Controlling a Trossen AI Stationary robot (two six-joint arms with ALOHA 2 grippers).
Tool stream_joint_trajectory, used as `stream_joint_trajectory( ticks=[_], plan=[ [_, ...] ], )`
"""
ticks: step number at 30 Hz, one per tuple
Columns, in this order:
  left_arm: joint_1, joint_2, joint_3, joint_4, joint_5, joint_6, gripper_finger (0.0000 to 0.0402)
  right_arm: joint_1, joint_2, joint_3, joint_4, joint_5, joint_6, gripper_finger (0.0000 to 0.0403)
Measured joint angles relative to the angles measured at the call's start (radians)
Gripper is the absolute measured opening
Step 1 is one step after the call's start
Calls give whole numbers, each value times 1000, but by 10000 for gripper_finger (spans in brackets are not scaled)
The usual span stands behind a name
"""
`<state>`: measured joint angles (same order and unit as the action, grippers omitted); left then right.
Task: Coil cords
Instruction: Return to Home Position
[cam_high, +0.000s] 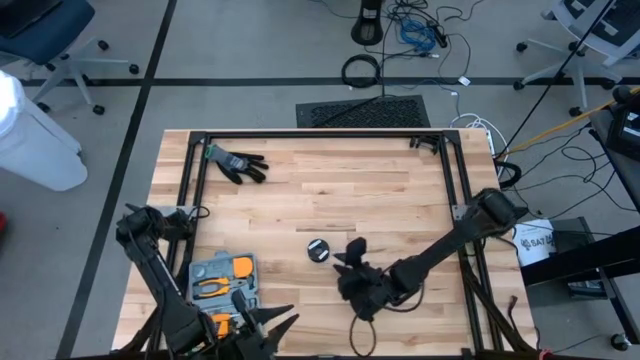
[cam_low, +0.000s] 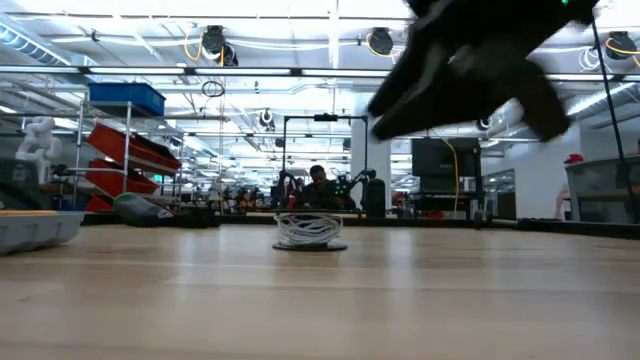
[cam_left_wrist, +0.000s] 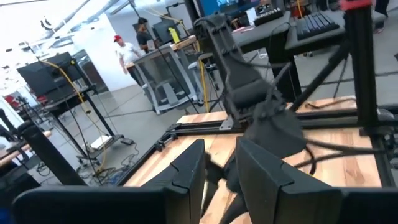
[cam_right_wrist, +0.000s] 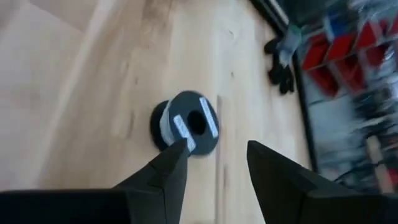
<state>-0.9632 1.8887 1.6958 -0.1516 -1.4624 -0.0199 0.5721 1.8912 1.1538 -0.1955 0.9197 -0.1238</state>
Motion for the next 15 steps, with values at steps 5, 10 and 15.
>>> stream_joint_trajectory(
  ticks=[5,10,15],
  plan=[
    [26,-41,0,3,12,-1,98,58,-149,0,-215,-79,284,155],
    [83,-102,0,0,192,26,98,135,-324,0,-337,-148,429,155],
    [169,-186,0,-34,412,26,95,199,-518,0,-378,-212,433,127]
  ],
)
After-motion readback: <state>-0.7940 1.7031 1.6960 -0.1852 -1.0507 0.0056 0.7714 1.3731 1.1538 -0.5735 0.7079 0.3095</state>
